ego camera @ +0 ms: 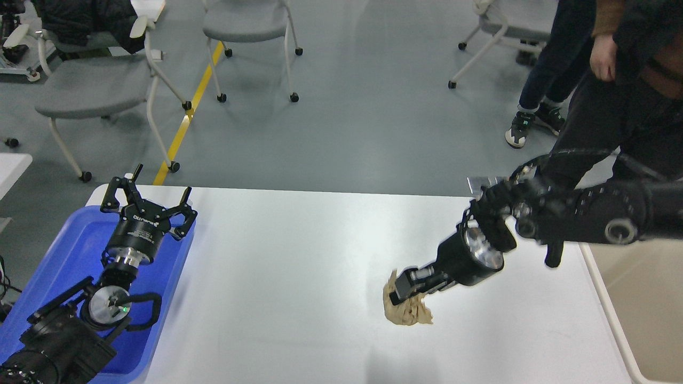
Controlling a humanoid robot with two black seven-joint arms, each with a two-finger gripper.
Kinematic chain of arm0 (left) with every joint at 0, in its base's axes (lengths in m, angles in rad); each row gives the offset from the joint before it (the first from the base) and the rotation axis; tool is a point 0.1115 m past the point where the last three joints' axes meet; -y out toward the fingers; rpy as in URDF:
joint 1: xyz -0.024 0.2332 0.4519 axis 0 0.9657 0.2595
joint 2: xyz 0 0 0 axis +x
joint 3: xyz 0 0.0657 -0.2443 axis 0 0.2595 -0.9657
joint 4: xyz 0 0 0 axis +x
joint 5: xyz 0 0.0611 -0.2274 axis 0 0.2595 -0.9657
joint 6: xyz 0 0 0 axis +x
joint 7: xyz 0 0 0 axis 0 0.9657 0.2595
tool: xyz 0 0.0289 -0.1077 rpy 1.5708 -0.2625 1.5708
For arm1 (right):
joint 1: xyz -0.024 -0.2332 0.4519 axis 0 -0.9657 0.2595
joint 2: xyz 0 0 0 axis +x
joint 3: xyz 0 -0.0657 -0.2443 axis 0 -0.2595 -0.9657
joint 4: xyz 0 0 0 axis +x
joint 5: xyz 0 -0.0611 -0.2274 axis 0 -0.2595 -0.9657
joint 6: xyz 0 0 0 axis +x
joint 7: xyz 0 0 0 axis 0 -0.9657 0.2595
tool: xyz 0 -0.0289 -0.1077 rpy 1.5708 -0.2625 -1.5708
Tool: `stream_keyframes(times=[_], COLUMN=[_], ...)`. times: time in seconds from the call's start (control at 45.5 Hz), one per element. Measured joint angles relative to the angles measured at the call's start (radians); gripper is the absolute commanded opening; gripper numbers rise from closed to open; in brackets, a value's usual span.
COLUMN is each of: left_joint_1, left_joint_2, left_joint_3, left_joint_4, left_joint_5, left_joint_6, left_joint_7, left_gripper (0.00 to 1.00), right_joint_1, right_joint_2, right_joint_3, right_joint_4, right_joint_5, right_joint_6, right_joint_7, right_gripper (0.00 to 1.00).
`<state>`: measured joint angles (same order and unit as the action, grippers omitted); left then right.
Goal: Tidy desktop
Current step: 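Lift the paper and carry it toward the beige bin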
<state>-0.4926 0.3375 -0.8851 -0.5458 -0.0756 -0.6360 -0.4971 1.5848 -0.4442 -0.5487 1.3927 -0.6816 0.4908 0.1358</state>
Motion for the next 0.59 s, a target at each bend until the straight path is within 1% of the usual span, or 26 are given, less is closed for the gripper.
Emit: stream_keyframes(times=[0.132, 0.308, 0.462, 0.593], left_joint_1=[0.0, 0.0, 0.0, 0.0], left_joint_2=[0.0, 0.0, 0.0, 0.0], left_joint_3=[0.0, 0.0, 0.0, 0.0], left_joint_4=[0.0, 0.0, 0.0, 0.0], left_joint_5=[0.0, 0.0, 0.0, 0.0], left_joint_6=[0.0, 0.0, 0.0, -0.001], left_joint_7=[0.0, 0.0, 0.0, 0.0], left_gripper=[1.0, 1.0, 1.0, 1.0], right_joint_1=[0.164, 0.352, 0.447, 0.482], right_joint_2=[-0.052, -0.087, -0.104, -0.131], right_joint_3=[-0.002, -0.016, -0.042, -0.075], right_joint_4=[0.076, 0.124, 0.141, 0.143], right_joint_5=[0.096, 0.214, 0.266, 0.279], right_joint_6=[0.063, 0.126, 0.149, 0.154], right_joint_7=[-0.006, -0.025, -0.032, -0.035], right_gripper=[0.0, 0.0, 0.0, 0.0])
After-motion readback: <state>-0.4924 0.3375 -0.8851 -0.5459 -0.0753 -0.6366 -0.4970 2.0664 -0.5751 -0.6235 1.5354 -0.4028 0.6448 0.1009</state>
